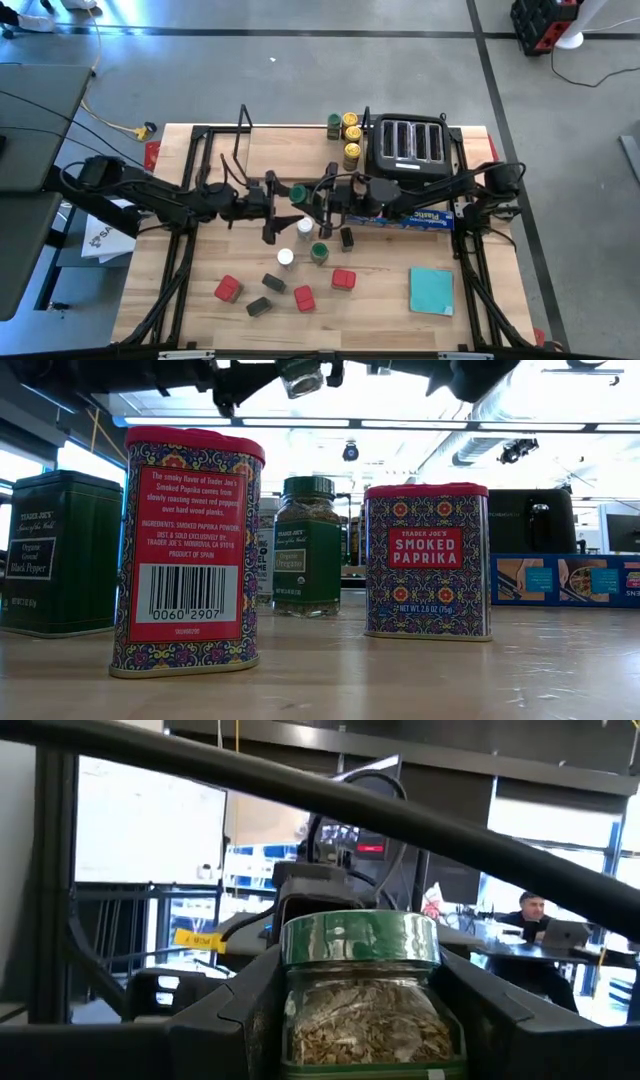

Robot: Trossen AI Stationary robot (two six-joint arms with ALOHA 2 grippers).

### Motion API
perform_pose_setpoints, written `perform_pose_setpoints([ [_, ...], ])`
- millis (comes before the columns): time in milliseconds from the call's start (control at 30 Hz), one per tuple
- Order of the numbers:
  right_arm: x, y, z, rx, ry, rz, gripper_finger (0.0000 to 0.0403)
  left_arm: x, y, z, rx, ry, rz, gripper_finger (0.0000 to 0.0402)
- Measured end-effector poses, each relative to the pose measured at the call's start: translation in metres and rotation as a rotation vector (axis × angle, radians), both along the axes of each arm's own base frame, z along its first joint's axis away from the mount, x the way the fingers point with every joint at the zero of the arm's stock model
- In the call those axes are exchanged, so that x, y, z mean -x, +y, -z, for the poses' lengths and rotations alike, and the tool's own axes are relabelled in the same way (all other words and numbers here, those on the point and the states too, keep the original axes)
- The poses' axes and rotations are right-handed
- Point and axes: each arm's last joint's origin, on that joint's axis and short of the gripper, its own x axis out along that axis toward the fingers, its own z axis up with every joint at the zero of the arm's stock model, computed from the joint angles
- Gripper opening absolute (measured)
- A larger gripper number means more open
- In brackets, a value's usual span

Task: Shelf spices
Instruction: Adjust the green seasoning bottle on the shelf

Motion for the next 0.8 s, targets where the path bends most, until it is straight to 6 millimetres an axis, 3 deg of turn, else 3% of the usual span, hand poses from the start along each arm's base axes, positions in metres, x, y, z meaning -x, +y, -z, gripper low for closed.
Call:
perform_pose_setpoints([
  [333, -0.003, 0.001, 0.007, -0.008, 0.007, 0.009, 0.0191, -0.014, -0.001, 0.013, 0.022, -0.003, -0.022, 0.0289],
  [433, -0.004, 0.001, 0.008, -0.010, 0.014, 0.005, 0.0196, -0.013, -0.001, 0.012, 0.006, -0.005, -0.033, 0.0263],
  [600, -0.004, 0.001, 0.009, -0.019, 0.028, -0.004, 0.0224, -0.013, -0.001, 0.012, 0.003, 0.000, -0.033, 0.0189],
  [800, -0.004, 0.001, 0.011, -0.022, 0.069, -0.002, 0.0230, -0.013, 0.000, 0.018, -0.013, 0.109, -0.074, 0.0188],
])
